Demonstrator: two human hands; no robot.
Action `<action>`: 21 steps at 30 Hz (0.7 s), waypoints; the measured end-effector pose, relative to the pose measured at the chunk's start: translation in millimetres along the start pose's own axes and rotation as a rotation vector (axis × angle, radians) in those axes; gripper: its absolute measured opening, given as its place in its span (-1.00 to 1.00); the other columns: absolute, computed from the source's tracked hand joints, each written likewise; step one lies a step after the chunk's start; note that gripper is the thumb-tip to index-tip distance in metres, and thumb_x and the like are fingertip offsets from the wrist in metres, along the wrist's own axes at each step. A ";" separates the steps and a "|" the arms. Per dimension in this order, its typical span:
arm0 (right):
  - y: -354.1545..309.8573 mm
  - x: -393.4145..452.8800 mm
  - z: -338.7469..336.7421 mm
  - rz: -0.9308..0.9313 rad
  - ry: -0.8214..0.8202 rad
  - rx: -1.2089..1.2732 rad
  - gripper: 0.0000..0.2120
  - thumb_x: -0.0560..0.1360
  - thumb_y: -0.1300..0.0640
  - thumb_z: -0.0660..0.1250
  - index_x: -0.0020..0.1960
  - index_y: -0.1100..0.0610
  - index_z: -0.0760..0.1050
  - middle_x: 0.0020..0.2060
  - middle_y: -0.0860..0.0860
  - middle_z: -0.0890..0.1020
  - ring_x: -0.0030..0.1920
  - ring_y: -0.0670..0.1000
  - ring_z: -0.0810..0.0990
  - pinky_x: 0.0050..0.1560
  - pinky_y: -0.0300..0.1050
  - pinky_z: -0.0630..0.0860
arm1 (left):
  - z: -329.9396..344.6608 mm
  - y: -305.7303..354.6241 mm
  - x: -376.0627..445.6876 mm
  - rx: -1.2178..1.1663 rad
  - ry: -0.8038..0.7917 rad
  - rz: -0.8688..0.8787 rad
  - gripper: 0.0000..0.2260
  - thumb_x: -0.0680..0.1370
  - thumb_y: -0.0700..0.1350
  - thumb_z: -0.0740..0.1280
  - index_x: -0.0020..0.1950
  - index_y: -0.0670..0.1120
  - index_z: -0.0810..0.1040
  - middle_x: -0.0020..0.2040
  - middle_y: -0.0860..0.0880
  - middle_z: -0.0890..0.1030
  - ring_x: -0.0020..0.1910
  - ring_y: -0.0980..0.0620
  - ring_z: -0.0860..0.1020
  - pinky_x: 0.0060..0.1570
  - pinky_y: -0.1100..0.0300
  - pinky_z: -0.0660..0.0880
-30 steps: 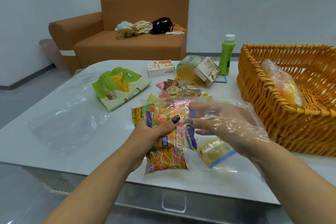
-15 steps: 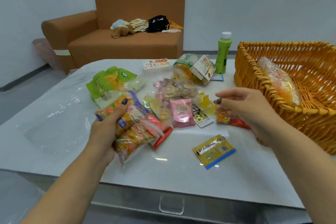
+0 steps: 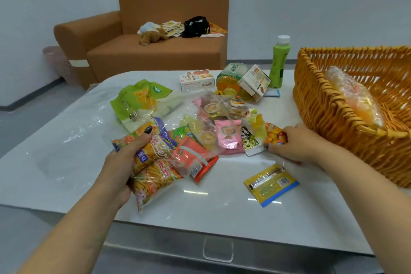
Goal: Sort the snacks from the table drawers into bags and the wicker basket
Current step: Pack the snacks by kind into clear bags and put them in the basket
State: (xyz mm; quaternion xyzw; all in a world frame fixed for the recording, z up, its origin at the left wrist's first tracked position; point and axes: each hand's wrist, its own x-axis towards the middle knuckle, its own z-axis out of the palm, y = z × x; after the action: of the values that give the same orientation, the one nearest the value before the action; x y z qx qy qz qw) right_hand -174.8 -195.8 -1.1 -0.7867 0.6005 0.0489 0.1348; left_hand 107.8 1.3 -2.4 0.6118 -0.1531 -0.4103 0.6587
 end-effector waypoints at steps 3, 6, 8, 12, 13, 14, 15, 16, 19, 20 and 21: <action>-4.9 -0.9 -3.5 -0.027 -0.022 0.010 -0.41 0.49 -0.26 0.28 0.34 0.13 0.39 0.23 0.15 0.47 0.13 0.11 0.48 0.14 -0.05 0.47 | 1.9 1.5 -2.3 0.044 -0.066 0.026 -0.53 0.30 0.01 0.48 0.17 -0.13 0.63 0.01 -0.17 0.70 -0.05 -0.17 0.69 -0.01 -0.06 0.61; -1.3 4.1 10.3 -0.018 0.071 0.208 -0.30 0.47 -0.07 0.40 0.50 0.06 0.18 0.39 0.16 0.32 0.36 0.19 0.34 0.31 0.03 0.38 | 4.5 1.6 -4.5 0.074 -0.101 0.048 -0.56 0.30 0.00 0.46 0.14 -0.13 0.64 -0.03 -0.17 0.71 -0.14 -0.14 0.70 -0.08 -0.01 0.61; 0.6 6.8 10.6 0.002 0.014 0.393 -0.24 0.43 0.03 0.47 0.52 0.08 0.17 0.37 0.14 0.40 0.29 0.16 0.44 0.23 0.00 0.46 | 6.1 0.4 -5.4 0.091 -0.116 0.057 -0.55 0.31 -0.01 0.47 0.16 -0.15 0.63 -0.03 -0.17 0.71 -0.15 -0.14 0.70 -0.09 -0.01 0.62; 0.0 6.5 -4.3 0.060 -0.021 0.414 -0.52 0.33 0.12 0.55 0.21 0.18 0.55 0.00 0.12 0.63 -0.05 0.10 0.62 0.02 -0.03 0.58 | 9.3 -1.6 -4.6 0.110 -0.124 0.077 -0.48 0.30 -0.02 0.56 0.21 -0.16 0.60 -0.01 -0.19 0.71 -0.11 -0.18 0.70 -0.08 -0.06 0.62; -2.5 5.1 -8.6 0.046 0.001 0.428 -0.62 0.35 0.14 0.54 0.13 0.19 0.58 -0.08 0.10 0.64 -0.10 0.09 0.63 -0.03 -0.03 0.59 | 10.2 -1.7 -4.1 0.114 -0.120 0.085 -0.47 0.30 -0.01 0.56 0.21 -0.16 0.59 -0.02 -0.18 0.71 -0.12 -0.18 0.70 -0.10 -0.05 0.62; -4.6 3.6 -12.5 0.022 0.042 0.487 -0.68 0.37 0.17 0.52 0.09 0.18 0.58 -0.09 0.10 0.64 -0.10 0.10 0.63 -0.04 -0.01 0.60 | 11.8 -1.2 -4.1 0.117 -0.116 0.090 -0.47 0.30 -0.01 0.57 0.21 -0.15 0.59 -0.02 -0.18 0.71 -0.12 -0.18 0.70 -0.12 -0.03 0.63; -7.1 1.8 -16.8 0.000 0.080 0.633 -0.72 0.38 0.22 0.50 0.07 0.16 0.56 -0.07 0.12 0.64 -0.08 0.12 0.63 -0.02 0.02 0.60 | 12.9 -1.1 -3.8 0.122 -0.112 0.095 -0.47 0.29 0.00 0.56 0.21 -0.14 0.59 -0.03 -0.16 0.71 -0.13 -0.16 0.70 -0.15 -0.01 0.63; -9.5 -2.0 -21.9 -0.018 0.087 0.859 -0.73 0.40 0.28 0.47 0.07 0.16 0.53 -0.05 0.14 0.64 -0.07 0.13 0.64 -0.02 0.04 0.60 | 14.4 -1.0 -3.9 0.125 -0.107 0.100 -0.48 0.28 0.01 0.53 0.20 -0.13 0.59 -0.05 -0.15 0.72 -0.15 -0.14 0.70 -0.19 0.02 0.63; -16.6 -17.7 -31.9 -0.089 -0.151 1.465 -0.80 0.48 0.38 0.34 0.08 0.23 0.48 -0.07 0.21 0.65 -0.19 0.08 0.69 -0.21 -0.08 0.64 | 17.4 -3.2 -3.4 0.140 -0.094 0.117 -0.45 0.25 0.04 0.49 0.19 -0.13 0.58 -0.09 -0.12 0.72 -0.21 -0.09 0.71 -0.31 0.10 0.62; -19.4 -23.3 -30.5 -0.126 -0.245 1.489 -0.82 0.49 0.37 0.31 0.08 0.25 0.48 -0.09 0.21 0.66 -0.21 0.06 0.69 -0.25 -0.12 0.64 | 18.3 -4.2 -3.1 0.146 -0.091 0.119 -0.43 0.24 0.06 0.50 0.19 -0.14 0.58 -0.09 -0.12 0.72 -0.22 -0.09 0.71 -0.32 0.10 0.62; -22.5 -26.8 -27.3 -0.167 -0.310 1.455 -0.83 0.50 0.37 0.31 0.07 0.25 0.49 -0.11 0.22 0.68 -0.20 0.08 0.69 -0.25 -0.13 0.64 | 18.8 -5.3 -2.9 0.153 -0.091 0.118 -0.42 0.23 0.07 0.50 0.19 -0.14 0.58 -0.09 -0.12 0.72 -0.22 -0.09 0.71 -0.32 0.11 0.62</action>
State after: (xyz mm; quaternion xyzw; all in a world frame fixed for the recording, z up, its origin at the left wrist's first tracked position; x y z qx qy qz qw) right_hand -162.9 -172.9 34.9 -0.5259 0.3935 -0.2607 0.7075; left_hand 90.9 -8.9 -2.6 0.6308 -0.2497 -0.3853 0.6256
